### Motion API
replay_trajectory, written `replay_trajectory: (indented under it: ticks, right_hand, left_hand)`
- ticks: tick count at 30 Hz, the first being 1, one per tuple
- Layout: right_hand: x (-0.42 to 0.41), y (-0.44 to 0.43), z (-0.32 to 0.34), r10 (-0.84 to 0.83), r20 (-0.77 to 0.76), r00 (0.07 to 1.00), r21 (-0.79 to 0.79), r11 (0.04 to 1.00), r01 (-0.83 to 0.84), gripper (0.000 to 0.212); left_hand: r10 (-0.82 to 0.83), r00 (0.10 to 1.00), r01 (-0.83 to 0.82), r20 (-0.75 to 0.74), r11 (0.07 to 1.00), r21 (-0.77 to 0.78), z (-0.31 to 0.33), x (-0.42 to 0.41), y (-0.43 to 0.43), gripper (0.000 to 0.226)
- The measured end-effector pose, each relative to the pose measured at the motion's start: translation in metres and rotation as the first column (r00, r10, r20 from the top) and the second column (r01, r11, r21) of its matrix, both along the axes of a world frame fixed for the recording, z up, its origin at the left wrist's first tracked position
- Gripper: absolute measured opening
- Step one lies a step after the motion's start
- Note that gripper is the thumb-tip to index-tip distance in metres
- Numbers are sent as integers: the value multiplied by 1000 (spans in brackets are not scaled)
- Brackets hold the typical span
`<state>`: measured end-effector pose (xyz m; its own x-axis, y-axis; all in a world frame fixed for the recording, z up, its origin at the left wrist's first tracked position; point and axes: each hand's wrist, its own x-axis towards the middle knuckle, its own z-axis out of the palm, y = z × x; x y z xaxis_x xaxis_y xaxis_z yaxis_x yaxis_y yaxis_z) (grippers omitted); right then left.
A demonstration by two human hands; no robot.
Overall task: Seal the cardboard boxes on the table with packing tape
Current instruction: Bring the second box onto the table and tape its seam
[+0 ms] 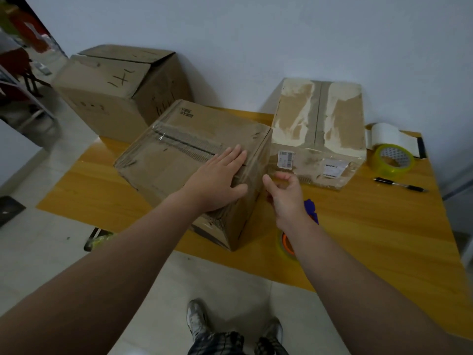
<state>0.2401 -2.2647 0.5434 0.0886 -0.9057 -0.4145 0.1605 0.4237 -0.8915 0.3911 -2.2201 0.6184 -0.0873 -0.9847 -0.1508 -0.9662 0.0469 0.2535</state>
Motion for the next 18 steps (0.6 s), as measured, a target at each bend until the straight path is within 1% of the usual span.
replay_trajectory:
  ticks: [5, 7, 8, 10, 11, 12, 13, 14, 16, 17, 18]
  right_hand:
    - [21, 7, -3, -42, 57, 998, -18, 999, 43, 28]
    - [28, 9, -5, -31, 39, 999, -26, 999, 32, 23]
    - [31, 9, -10, -25, 1, 1000, -37, 999, 25, 22]
    - [27, 10, -16, -22, -160, 987, -112, 994, 4, 23]
    - [22, 13, -16, -40, -244, 969, -207, 978, -11, 25]
    - [17, 17, -13, -43, -281, 959, -322, 945, -52, 31]
    - [16, 21, -11, -1, -275, 961, -409, 905, -116, 40]
    - [18, 28, -7, 95, -237, 967, -458, 867, -197, 48]
    - [27, 41, -10, 319, -168, 933, -489, 795, -360, 60]
    - [31, 47, -19, 382, -159, 911, -487, 772, -409, 62]
    - [31, 52, -32, 413, -185, 892, -467, 761, -449, 64]
  left_hand:
    - [43, 999, -43, -1, 996, -78, -6, 0, 6, 70]
    - [50, 999, -50, -5, 995, -90, -7, 0, 6, 69]
    - [50, 999, -51, -9, 995, -89, -7, 1, 6, 68]
    - [44, 999, -45, -10, 996, -74, -6, 1, 7, 68]
    - [40, 999, -41, -13, 997, -72, -6, 1, 7, 67]
    - [39, 999, -41, -24, 996, -79, -5, 1, 9, 65]
    - [42, 998, -47, -49, 994, -101, -4, 0, 10, 62]
    - [50, 995, -61, -88, 989, -133, -4, -1, 11, 57]
    - [68, 983, -99, -173, 979, -177, -3, -1, 14, 47]
    - [76, 976, -114, -205, 977, -182, -3, -1, 15, 44]
    - [83, 970, -125, -227, 976, -177, -3, -1, 15, 43]
